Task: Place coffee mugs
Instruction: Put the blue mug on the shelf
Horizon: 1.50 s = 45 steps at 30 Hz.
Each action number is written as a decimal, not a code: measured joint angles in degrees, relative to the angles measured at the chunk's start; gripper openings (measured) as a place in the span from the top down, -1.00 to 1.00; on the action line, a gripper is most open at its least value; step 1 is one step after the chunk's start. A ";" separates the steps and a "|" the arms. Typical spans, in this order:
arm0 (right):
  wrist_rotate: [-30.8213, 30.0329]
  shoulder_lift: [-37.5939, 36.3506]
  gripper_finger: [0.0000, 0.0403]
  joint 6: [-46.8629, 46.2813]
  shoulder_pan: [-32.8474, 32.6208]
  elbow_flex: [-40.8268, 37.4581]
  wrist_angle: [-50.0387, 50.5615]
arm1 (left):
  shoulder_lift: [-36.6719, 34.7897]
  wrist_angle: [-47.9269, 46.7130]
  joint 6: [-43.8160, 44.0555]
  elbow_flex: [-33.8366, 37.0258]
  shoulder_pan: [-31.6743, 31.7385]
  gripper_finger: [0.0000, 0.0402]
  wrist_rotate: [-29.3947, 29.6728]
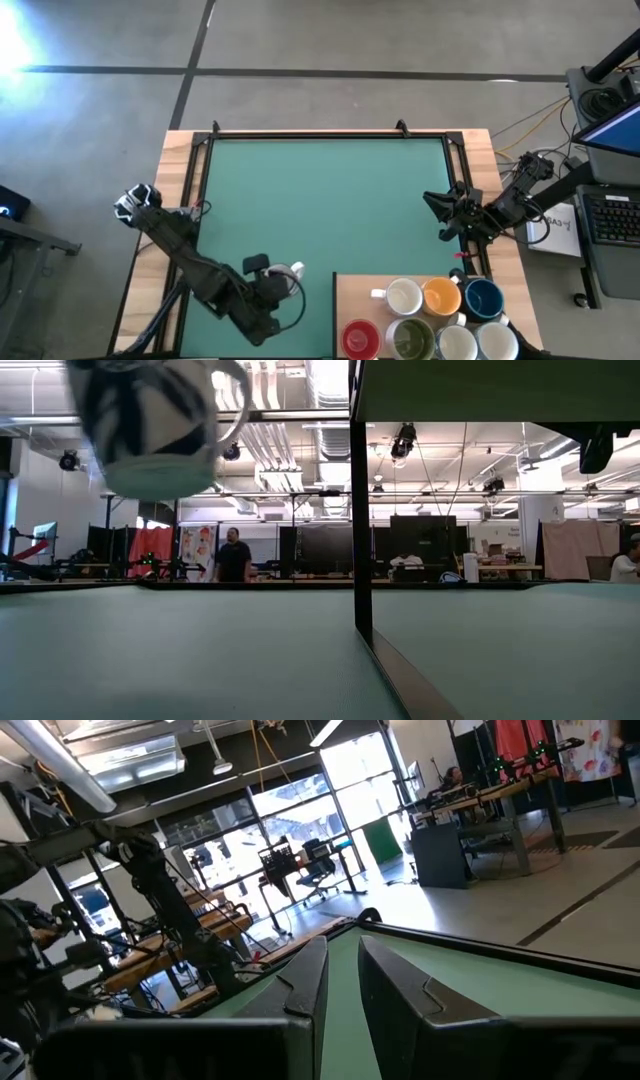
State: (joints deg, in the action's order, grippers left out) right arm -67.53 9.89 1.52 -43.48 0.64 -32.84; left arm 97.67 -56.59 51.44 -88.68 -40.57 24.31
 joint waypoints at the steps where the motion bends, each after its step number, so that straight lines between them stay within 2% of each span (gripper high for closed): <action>1: -0.01 0.00 0.75 0.00 0.00 0.00 -0.01 | 0.00 -0.04 -1.01 -0.48 0.56 0.97 0.60; 11: 0.00 0.00 0.75 0.00 0.01 0.00 0.00 | 0.00 0.50 -10.02 -3.51 5.52 0.97 1.35; 22: 0.00 0.00 0.75 0.00 0.01 0.00 -0.02 | 0.00 5.90 -20.01 -3.54 8.95 0.96 2.43; 33: 0.00 0.00 0.75 0.00 0.01 0.00 0.00 | -0.15 15.40 -33.12 -3.54 9.59 0.96 8.40; 39: 0.00 0.00 0.75 0.00 0.01 0.00 0.00 | -0.15 22.16 -39.61 -3.54 9.57 0.96 7.55; 45: 0.00 0.00 0.75 0.00 0.00 0.00 0.00 | -0.17 26.42 -39.44 -3.54 9.57 0.96 0.50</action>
State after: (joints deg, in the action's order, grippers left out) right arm -67.53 9.89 1.52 -43.48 0.64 -32.84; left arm 97.49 -30.18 12.00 -92.23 -31.00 24.81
